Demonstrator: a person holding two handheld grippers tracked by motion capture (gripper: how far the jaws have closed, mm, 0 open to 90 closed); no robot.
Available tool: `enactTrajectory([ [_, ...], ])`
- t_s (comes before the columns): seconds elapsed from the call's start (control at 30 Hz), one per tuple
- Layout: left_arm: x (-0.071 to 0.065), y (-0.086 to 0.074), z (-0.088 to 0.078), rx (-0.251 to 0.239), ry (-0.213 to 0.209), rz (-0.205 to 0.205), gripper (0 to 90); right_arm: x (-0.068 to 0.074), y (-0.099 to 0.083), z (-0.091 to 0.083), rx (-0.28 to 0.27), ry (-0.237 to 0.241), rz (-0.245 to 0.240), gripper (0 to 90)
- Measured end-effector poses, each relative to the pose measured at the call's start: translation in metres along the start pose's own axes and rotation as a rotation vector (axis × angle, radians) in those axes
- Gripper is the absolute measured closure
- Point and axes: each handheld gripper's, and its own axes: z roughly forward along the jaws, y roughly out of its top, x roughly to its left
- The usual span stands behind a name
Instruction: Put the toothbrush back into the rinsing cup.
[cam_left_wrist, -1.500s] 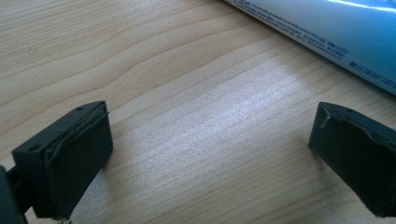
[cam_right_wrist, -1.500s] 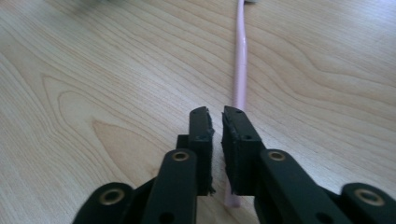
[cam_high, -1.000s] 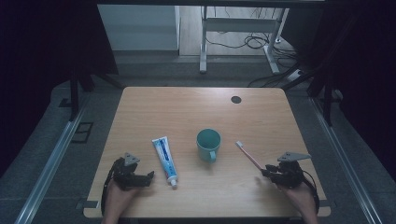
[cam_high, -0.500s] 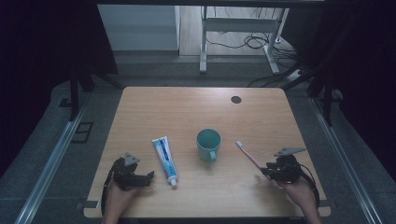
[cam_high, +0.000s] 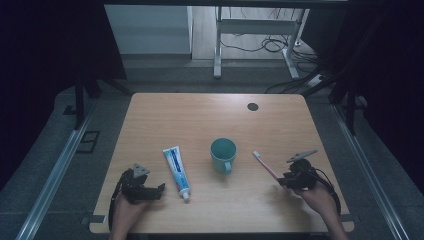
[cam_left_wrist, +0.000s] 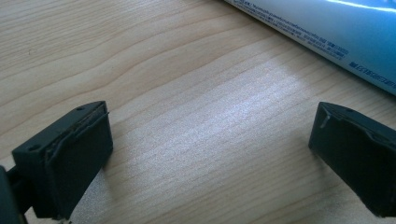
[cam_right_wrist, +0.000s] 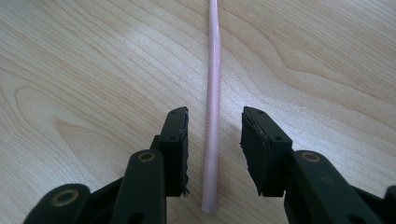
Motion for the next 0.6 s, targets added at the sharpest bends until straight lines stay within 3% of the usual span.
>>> enactTrajectory([
  [0.6,0.000,0.000,0.000,0.001,0.000,0.000,0.0,0.001,0.042,0.011,0.207,-0.005,-0.015,64.7],
])
